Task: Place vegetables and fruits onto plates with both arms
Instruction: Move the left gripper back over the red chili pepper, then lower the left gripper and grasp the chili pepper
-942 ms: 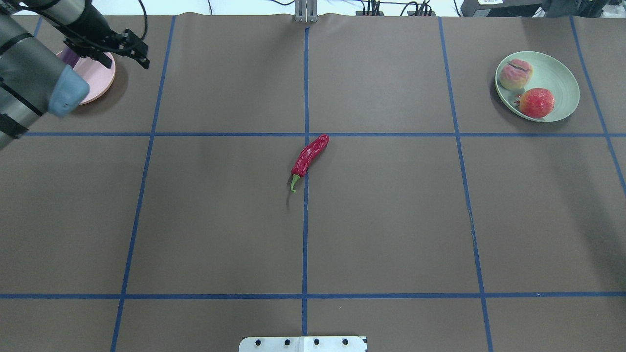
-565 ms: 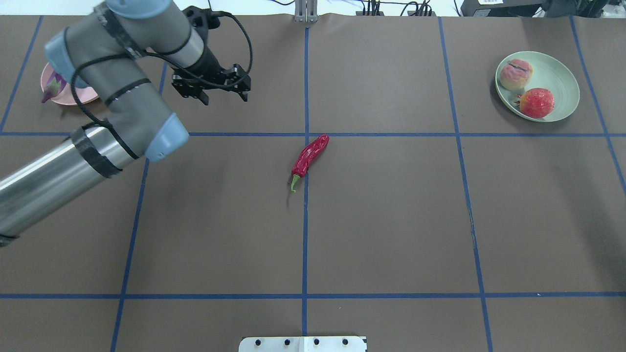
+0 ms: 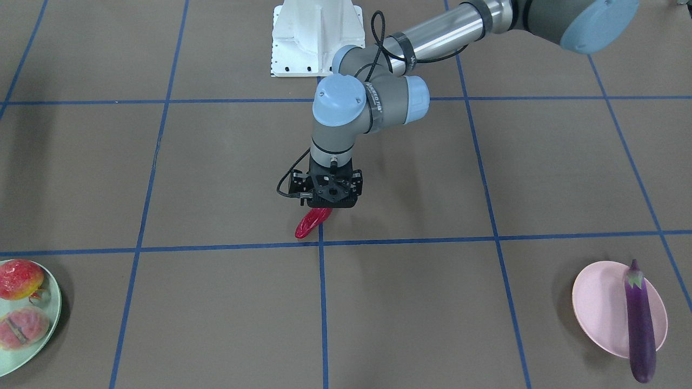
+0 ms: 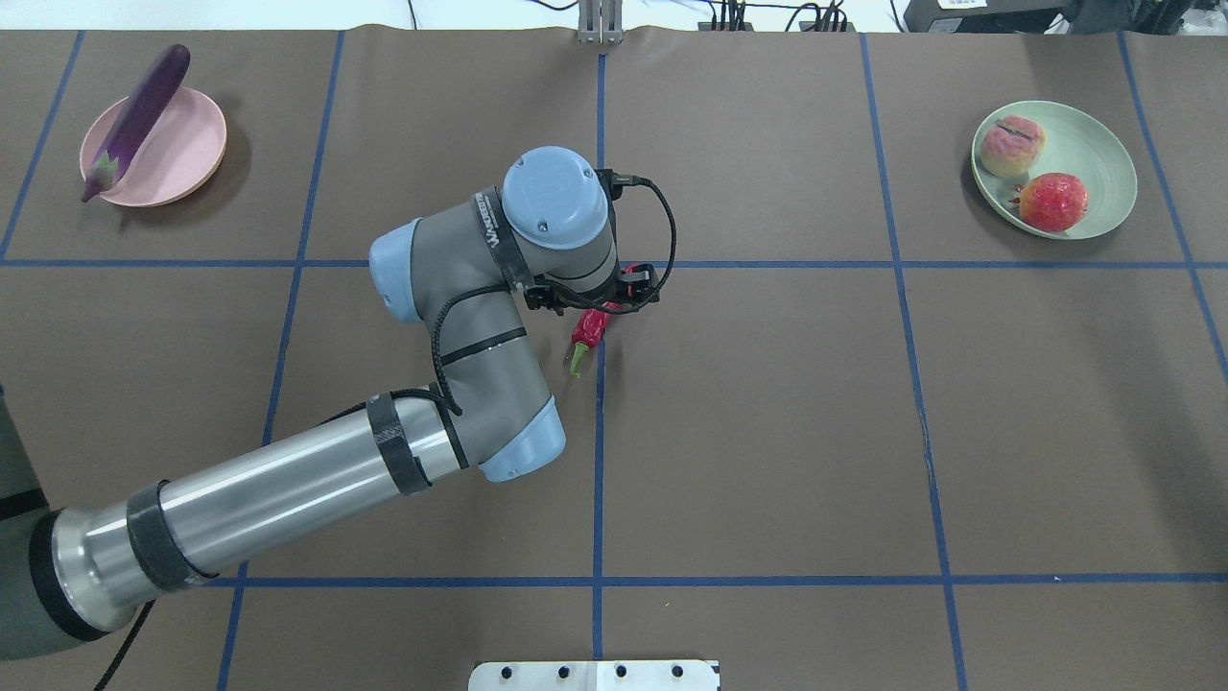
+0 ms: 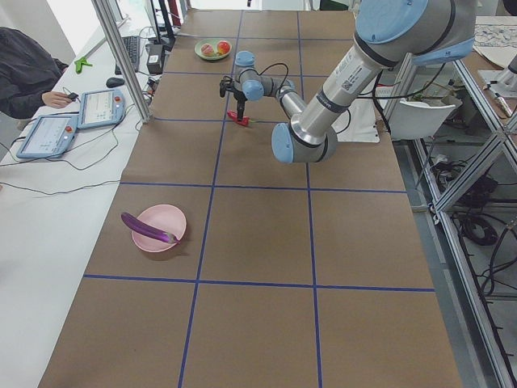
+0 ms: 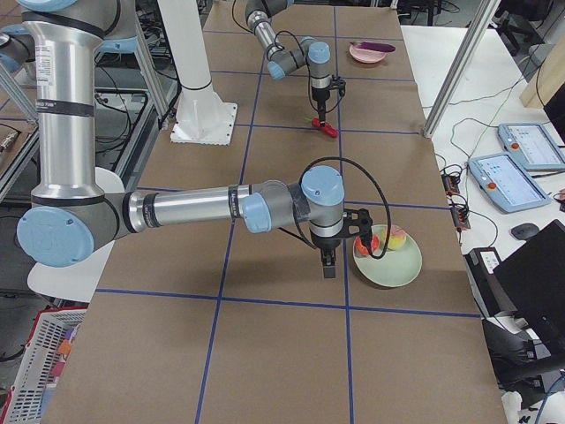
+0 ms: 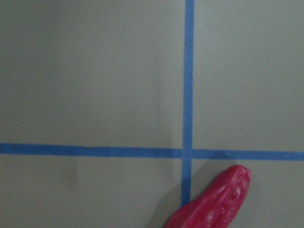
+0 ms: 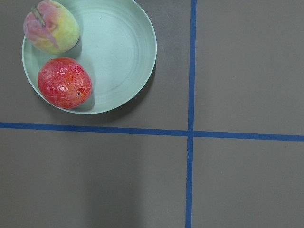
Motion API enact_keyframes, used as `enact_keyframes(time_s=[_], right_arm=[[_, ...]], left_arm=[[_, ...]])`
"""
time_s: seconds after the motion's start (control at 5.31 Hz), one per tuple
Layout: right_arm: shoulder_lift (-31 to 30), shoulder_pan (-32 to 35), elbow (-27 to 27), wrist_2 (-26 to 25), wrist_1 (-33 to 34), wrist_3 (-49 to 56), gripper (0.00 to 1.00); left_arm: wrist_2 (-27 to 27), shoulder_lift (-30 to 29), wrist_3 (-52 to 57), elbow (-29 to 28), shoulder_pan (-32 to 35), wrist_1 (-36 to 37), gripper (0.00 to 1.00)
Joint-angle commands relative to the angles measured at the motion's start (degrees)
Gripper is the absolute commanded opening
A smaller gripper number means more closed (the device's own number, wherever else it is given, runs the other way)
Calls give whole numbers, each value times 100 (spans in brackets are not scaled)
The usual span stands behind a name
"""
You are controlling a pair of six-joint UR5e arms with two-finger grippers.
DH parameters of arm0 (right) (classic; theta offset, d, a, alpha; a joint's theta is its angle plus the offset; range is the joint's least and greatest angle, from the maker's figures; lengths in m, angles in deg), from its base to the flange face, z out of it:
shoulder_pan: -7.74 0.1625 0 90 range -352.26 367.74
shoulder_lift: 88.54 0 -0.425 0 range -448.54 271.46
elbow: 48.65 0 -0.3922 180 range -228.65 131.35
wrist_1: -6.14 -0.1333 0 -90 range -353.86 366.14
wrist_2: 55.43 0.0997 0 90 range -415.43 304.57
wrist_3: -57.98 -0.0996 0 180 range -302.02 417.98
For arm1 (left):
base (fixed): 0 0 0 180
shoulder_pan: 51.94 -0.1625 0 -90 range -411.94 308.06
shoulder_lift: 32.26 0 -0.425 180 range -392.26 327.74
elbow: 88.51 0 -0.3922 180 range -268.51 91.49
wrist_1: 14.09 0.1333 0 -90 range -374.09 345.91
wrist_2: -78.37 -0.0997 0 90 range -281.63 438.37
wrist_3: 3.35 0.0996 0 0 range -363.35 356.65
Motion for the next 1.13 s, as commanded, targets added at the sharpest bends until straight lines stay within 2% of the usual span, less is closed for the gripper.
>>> enact_keyframes(time_s=[0.0,0.19,0.56,0.75,0.94], right_arm=[[6,0,0,9,0,0,100],[6,0,0,9,0,0,100],[6,0,0,9,0,0,100],[6,0,0,9,0,0,100],[6,0,-9,9,0,0,100]], left_arm=[[-94,13,-29,-47,-133,5,80],[-94,66,-12,-56,-124,5,78],[-85,84,-12,-64,-132,5,60],[-41,40,-29,-4,-133,5,15],[-41,57,-29,128,-106,23,0]])
